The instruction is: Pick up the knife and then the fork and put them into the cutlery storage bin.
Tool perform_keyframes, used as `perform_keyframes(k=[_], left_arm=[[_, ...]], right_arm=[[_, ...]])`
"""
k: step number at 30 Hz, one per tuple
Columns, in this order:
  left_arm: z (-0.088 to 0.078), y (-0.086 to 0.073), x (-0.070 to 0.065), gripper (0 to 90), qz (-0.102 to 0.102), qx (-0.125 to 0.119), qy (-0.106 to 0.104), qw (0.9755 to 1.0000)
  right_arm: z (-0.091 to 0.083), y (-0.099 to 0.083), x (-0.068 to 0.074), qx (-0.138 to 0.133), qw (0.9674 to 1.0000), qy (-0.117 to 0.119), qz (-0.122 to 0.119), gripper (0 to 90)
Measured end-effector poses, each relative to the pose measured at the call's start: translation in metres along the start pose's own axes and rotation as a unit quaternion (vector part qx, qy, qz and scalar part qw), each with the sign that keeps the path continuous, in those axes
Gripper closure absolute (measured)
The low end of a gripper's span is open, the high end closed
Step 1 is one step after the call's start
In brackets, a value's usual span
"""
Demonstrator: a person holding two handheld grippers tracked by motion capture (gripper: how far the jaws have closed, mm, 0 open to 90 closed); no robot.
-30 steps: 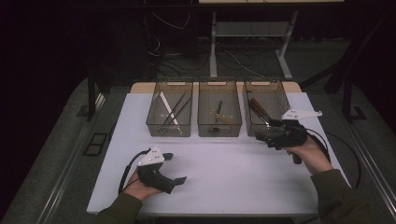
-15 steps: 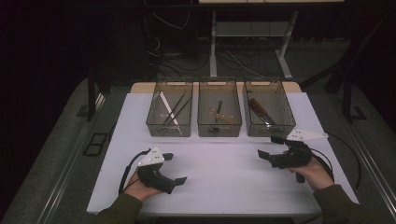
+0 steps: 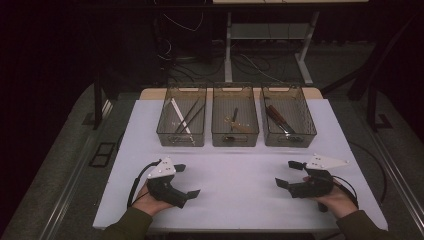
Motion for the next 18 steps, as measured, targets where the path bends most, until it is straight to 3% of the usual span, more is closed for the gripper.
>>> perform_keyframes(k=[8,18], left_arm=[[0.000,0.000,0.000,0.0,-0.003,-0.001,-0.001,1.0000],[0.001,0.000,0.000,0.0,-0.002,-0.003,-0.002,1.0000]], right_arm=[[-0.005,-0.011,0.001,0.007,1.0000,-0.004,-0.004,16.6],[-0.007,-0.010,-0.001,0.002,1.0000,-0.005,0.000,16.6]])
Point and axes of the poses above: each handheld gripper's, and its own axes: z roughly forward along the jaws, y roughly out of its top, x roughly to its left, the point moved 5 cm from there along z, roughly forward along the jaws, and after that the axes turned 1 degree about x, right-handed, at the moved point
